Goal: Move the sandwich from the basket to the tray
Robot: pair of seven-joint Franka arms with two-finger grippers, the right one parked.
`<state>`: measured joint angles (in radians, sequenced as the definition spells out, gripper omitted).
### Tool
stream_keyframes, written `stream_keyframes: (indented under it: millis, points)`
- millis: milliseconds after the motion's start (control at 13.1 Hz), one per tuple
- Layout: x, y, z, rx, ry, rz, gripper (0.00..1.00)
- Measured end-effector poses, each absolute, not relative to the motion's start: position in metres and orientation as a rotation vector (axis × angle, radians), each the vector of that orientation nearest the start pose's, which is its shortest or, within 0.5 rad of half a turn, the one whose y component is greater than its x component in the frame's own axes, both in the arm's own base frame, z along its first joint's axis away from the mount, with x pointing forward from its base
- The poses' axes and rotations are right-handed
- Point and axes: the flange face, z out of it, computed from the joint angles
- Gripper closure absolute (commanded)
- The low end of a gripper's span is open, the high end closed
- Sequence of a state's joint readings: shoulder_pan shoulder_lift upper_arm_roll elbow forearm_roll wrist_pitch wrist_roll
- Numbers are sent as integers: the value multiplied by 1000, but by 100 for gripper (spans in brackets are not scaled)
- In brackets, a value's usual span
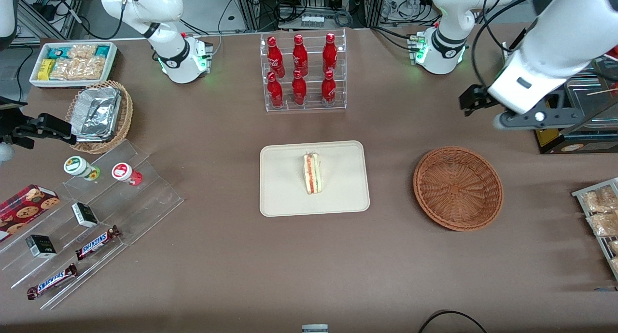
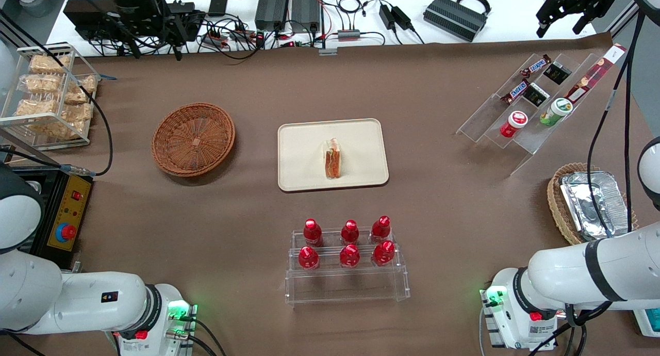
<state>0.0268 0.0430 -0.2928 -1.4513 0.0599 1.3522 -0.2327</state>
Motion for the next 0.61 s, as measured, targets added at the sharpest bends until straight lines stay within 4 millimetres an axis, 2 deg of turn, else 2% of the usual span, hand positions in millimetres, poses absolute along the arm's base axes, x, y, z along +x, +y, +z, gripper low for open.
stream_keyframes:
  millis: [306,611]
  points:
    - [512,-98,652,-3079,84,200,0]
    - [493,-77,662,-3085,80,184,0]
